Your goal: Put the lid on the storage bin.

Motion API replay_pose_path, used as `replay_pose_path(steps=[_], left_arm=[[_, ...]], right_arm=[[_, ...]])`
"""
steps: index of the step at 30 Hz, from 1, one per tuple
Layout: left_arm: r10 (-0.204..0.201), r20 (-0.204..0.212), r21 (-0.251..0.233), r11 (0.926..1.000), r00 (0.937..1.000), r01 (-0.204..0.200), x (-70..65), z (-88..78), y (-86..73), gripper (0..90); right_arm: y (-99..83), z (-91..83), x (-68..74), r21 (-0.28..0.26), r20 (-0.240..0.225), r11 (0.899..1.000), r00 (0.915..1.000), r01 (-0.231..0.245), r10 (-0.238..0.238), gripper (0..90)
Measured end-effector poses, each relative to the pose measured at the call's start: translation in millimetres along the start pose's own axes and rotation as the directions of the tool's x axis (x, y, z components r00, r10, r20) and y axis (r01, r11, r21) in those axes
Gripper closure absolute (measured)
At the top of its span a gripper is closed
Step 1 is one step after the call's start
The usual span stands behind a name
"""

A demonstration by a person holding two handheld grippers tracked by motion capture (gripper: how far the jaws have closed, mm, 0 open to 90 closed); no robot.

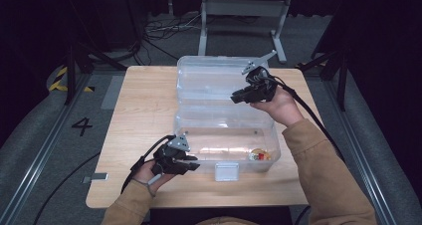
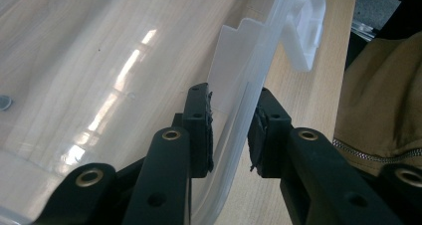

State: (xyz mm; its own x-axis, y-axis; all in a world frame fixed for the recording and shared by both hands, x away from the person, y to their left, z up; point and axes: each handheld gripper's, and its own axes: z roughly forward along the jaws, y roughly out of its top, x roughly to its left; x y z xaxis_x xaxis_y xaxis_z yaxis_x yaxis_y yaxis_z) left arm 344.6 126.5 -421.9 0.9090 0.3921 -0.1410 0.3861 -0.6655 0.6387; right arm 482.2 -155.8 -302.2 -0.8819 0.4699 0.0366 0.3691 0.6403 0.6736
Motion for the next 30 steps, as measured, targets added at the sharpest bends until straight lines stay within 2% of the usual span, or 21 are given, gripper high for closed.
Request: replay_pose_path(steps=[30], left_arm=[[0.006,0.009,-0.017,0.9998,0.9999,-0.006,0.9,-0.3,-1.4,72.7]], right_arm=[[-10.0,-14.4,26.3,0.006,-0.022,0.999,0.9992,0.033,-0.033,79.4]])
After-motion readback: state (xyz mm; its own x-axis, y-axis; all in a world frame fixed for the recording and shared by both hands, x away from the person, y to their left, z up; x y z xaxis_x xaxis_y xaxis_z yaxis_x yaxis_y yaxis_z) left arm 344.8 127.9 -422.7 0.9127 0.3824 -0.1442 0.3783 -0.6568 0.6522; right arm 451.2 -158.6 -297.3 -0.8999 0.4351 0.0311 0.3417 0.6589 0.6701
